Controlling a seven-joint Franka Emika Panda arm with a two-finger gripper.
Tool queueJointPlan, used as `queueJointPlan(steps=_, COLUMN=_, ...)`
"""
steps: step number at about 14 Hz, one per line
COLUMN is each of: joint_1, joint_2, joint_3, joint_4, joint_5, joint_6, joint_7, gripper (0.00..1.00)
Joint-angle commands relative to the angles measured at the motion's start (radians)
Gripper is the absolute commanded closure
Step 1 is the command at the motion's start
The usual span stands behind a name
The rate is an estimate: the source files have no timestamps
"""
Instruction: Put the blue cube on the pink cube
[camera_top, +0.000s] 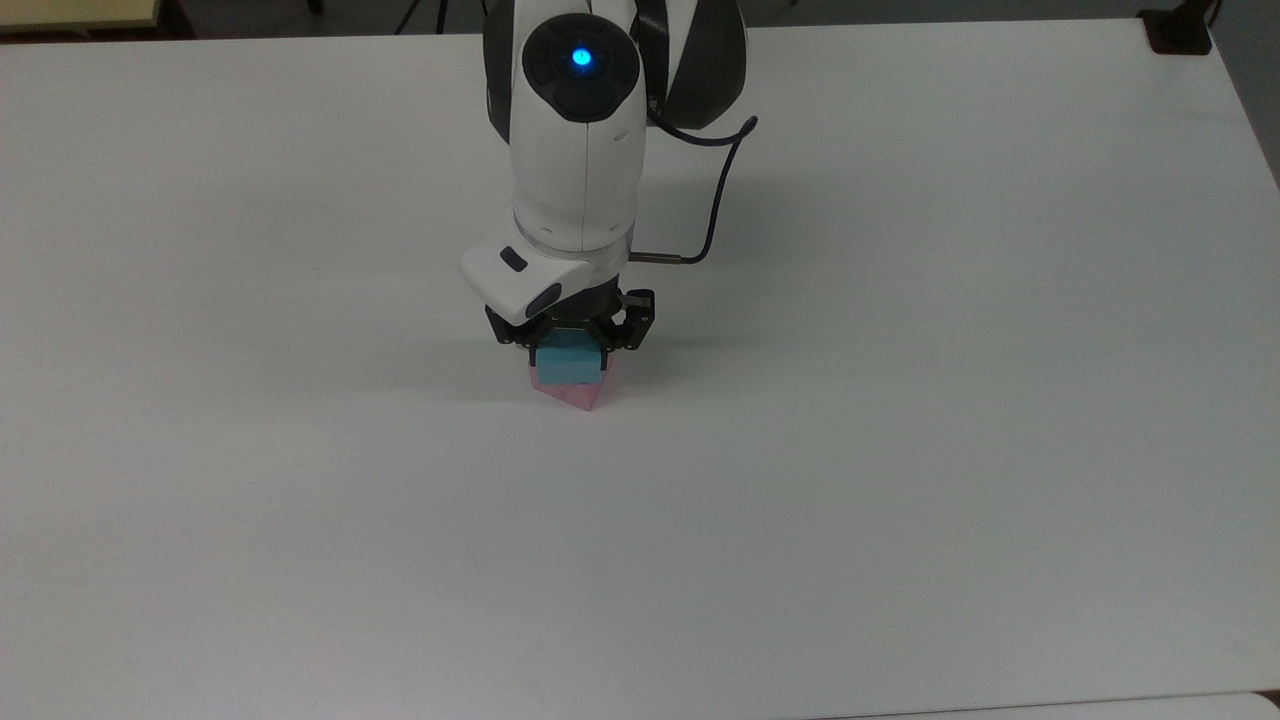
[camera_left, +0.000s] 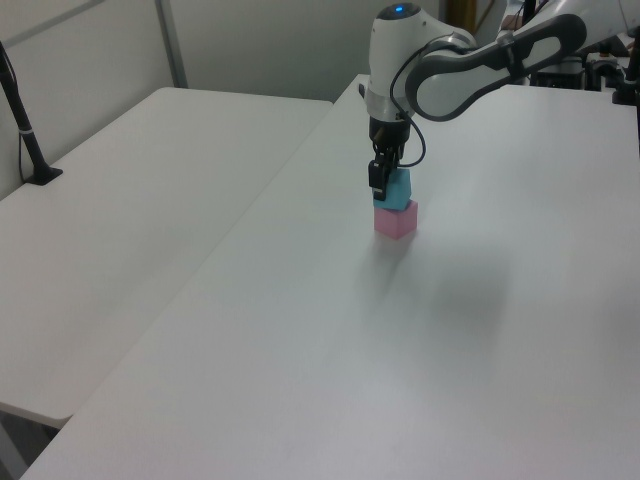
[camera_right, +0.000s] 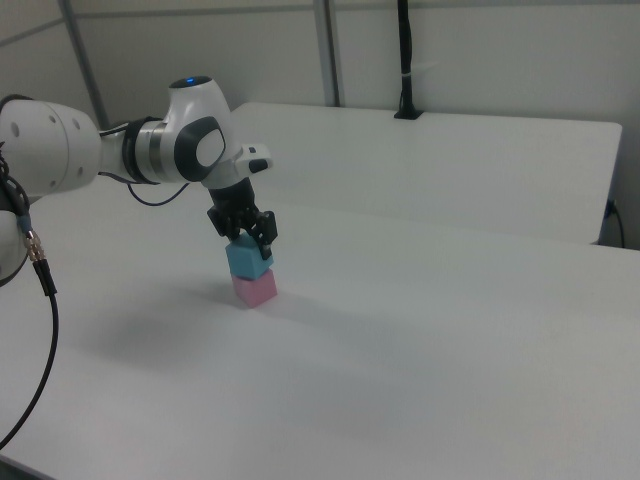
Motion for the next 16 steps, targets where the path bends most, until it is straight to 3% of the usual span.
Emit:
queueJointPlan(steps=1, joint_1=0.006, joint_2=-0.035, joint_3=-0.006, joint_4=-0.026, joint_5=-0.01, joint_6=-0.047, joint_7=0.008, gripper=0.0)
queueJointPlan(steps=5, joint_1=0.005, joint_2=-0.133, joint_3=-0.008, joint_4=-0.024, joint_5=-0.009, joint_6=-0.154, joint_7=-0.035, gripper=0.0)
queueJointPlan(steps=12, joint_1=-0.034, joint_2=-0.377, joint_3=-0.012, joint_4=-0.028, joint_5=-0.01, joint_6=-0.483, joint_7=-0.064, gripper=0.0)
queueJointPlan(steps=16, joint_1=-0.041, joint_2=-0.388, joint_3=-0.011, joint_4=-0.028, joint_5=-0.009, joint_6=-0.504, joint_7=-0.063, gripper=0.0)
